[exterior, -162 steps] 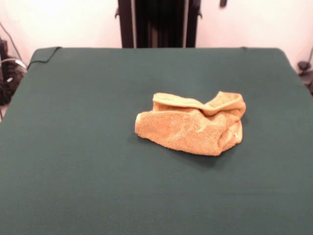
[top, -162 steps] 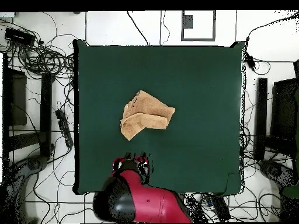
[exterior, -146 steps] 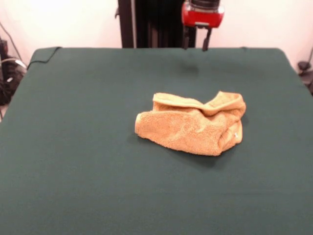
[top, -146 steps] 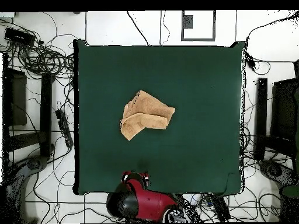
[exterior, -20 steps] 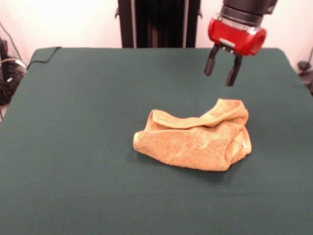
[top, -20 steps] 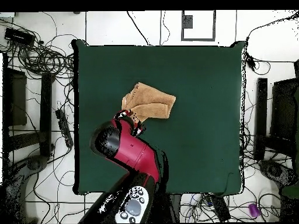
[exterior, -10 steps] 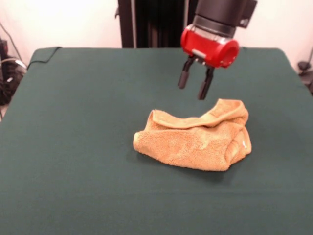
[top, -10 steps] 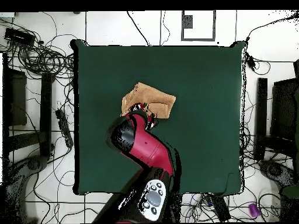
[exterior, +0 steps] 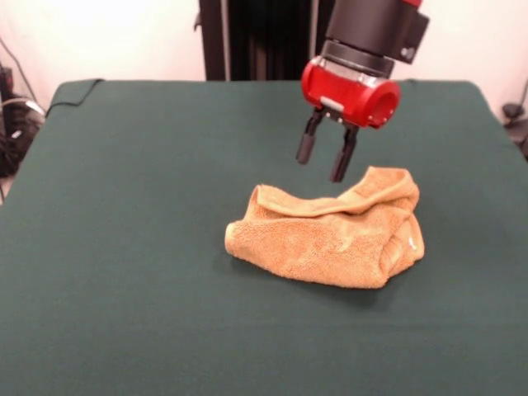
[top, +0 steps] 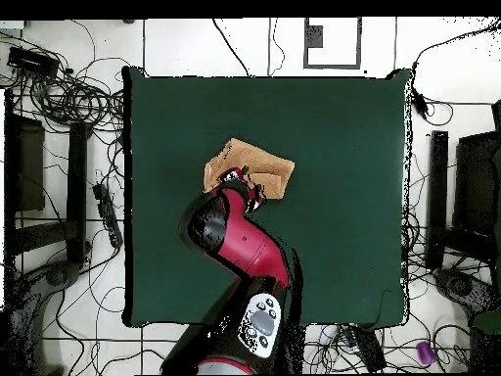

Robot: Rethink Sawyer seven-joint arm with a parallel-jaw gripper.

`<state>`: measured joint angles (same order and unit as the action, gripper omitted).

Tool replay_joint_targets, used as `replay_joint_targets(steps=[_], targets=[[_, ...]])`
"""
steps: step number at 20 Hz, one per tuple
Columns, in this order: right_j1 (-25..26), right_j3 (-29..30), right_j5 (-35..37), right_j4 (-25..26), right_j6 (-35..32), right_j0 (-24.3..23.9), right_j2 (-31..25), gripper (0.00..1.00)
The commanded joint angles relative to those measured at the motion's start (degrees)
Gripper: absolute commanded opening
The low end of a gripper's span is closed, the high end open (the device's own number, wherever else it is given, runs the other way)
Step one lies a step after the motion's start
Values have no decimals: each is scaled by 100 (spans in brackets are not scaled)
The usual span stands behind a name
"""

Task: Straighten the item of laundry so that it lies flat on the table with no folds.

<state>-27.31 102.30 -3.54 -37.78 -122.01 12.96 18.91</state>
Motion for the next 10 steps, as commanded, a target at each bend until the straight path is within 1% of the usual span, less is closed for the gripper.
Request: replay_joint_targets(steps=[1, 4, 10], targets=[[294, 338, -560, 200, -1520, -59, -1156, 100], [303, 344, -830, 250, -1619, -96, -1280, 100], [384, 295, -899, 148, -1470, -89, -1311, 100]])
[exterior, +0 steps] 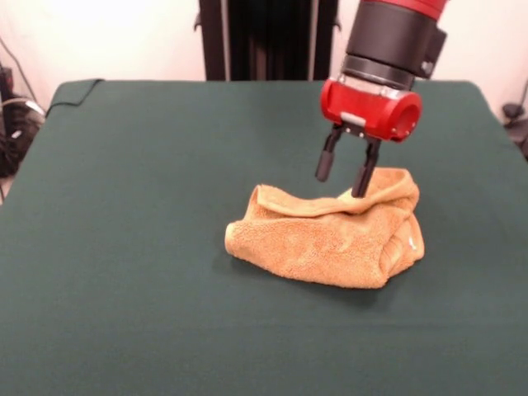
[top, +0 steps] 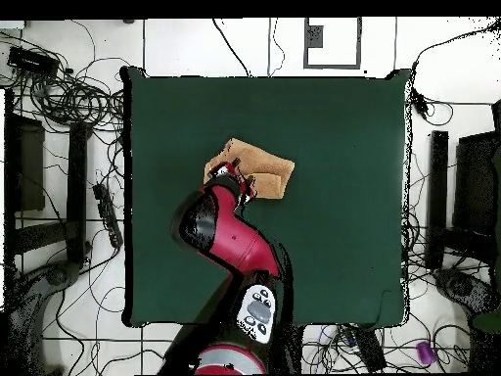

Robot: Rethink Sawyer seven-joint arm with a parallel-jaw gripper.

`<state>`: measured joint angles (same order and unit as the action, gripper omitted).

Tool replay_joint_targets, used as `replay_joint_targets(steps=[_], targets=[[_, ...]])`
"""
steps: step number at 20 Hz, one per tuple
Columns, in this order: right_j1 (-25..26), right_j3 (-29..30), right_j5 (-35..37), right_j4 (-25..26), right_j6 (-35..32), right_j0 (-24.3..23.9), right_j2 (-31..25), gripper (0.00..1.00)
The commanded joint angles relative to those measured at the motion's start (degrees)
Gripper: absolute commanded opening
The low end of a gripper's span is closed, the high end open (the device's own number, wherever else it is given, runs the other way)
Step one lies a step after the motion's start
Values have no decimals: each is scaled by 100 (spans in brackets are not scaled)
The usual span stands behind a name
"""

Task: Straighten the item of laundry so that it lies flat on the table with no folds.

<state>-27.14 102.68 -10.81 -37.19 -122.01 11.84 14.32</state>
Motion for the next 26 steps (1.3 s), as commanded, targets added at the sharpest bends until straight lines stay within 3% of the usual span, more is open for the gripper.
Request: replay_joint_targets(steps=[1, 15, 20, 26], targets=[[393, 233, -128, 42, -1406, 45, -823, 100], [833, -277, 896, -125, -681, 136, -530, 100], [791, -255, 1007, 13, -699, 27, -724, 100], [707, -147, 1150, 361, -626, -451, -1318, 100]])
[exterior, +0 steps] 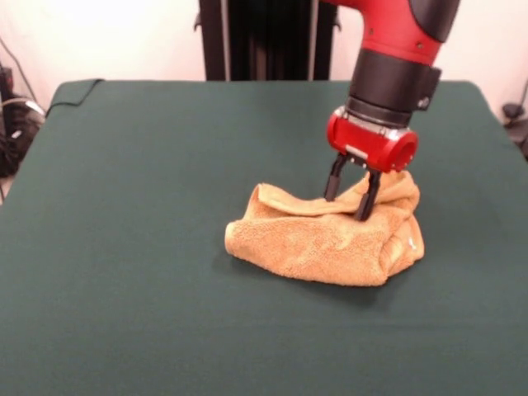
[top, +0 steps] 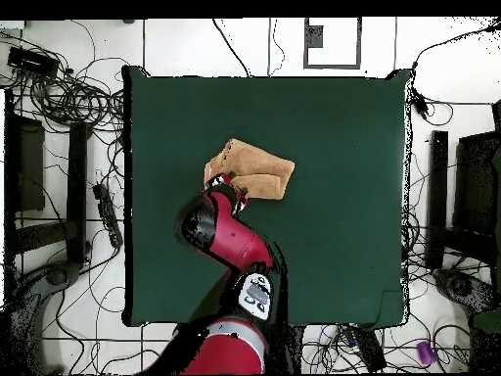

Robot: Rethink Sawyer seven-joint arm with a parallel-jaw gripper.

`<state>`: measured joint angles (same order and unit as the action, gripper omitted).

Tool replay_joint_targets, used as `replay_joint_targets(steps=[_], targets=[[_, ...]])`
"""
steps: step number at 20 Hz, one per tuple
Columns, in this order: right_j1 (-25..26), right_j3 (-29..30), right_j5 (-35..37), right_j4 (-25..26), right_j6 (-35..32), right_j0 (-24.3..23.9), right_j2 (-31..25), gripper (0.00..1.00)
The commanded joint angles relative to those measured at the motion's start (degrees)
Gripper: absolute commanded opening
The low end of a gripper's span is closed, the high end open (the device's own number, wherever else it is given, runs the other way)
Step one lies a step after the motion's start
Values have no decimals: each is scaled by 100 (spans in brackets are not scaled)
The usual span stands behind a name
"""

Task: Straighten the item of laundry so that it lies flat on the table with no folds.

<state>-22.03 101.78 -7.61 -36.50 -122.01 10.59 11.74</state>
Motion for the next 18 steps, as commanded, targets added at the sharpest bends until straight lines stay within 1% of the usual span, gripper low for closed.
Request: replay_joint_targets(steps=[1, 3, 5, 9, 11, 15, 16, 18], targets=[[189, -58, 841, 333, -615, -364, -1095, 100], [174, -50, 815, 448, -603, -436, -1179, 100], [170, -59, 881, 450, -641, -414, -1148, 100], [184, -95, 1033, 387, -715, -262, -1012, 100], [194, -137, 1163, 339, -702, -162, -888, 100], [277, -329, 1775, 198, -742, 212, -379, 100], [291, -368, 1869, 226, -799, 272, -290, 0], [323, -433, 2017, 234, -817, 388, -120, 0]])
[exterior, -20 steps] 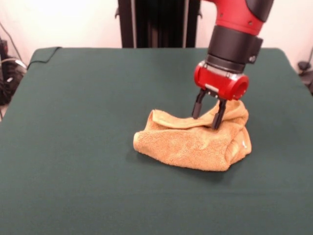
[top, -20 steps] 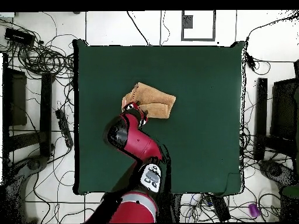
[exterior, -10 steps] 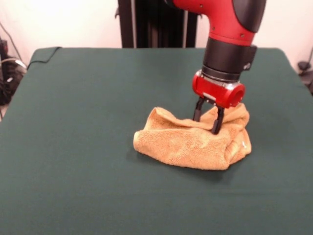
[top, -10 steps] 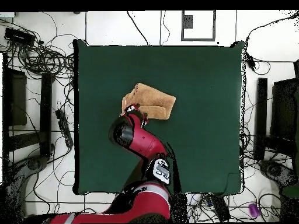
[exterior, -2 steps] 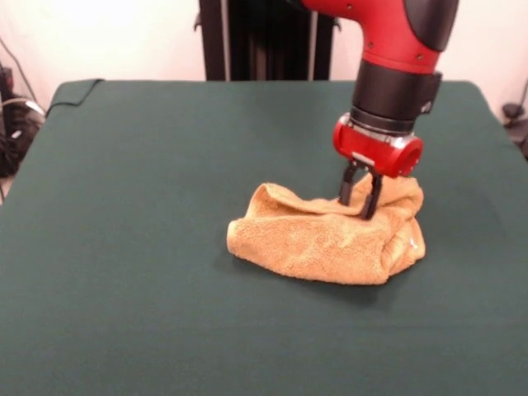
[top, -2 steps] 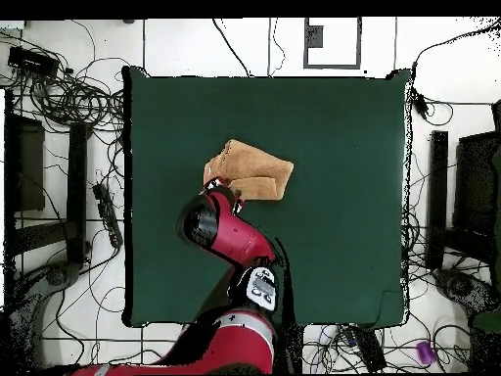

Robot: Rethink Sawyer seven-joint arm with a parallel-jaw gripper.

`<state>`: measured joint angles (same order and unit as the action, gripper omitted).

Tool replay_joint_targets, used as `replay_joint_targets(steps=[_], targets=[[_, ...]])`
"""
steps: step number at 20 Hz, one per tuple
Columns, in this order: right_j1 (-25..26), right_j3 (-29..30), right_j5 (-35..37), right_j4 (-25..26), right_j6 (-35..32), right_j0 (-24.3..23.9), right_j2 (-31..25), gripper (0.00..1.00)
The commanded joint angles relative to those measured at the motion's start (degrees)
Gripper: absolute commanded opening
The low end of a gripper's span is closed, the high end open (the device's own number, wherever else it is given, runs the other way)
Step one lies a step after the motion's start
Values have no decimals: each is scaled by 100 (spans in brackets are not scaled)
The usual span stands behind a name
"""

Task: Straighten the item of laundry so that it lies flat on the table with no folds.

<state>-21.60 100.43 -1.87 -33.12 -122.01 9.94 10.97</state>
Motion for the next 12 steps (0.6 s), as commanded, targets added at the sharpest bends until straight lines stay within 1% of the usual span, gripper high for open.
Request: replay_joint_targets(steps=[1, 4, 12], targets=[[296, -330, 1517, -99, -826, 512, 41, 0], [328, -402, 1681, -39, -883, 588, 159, 0], [298, -434, 1834, 39, -951, 677, 286, 0]])
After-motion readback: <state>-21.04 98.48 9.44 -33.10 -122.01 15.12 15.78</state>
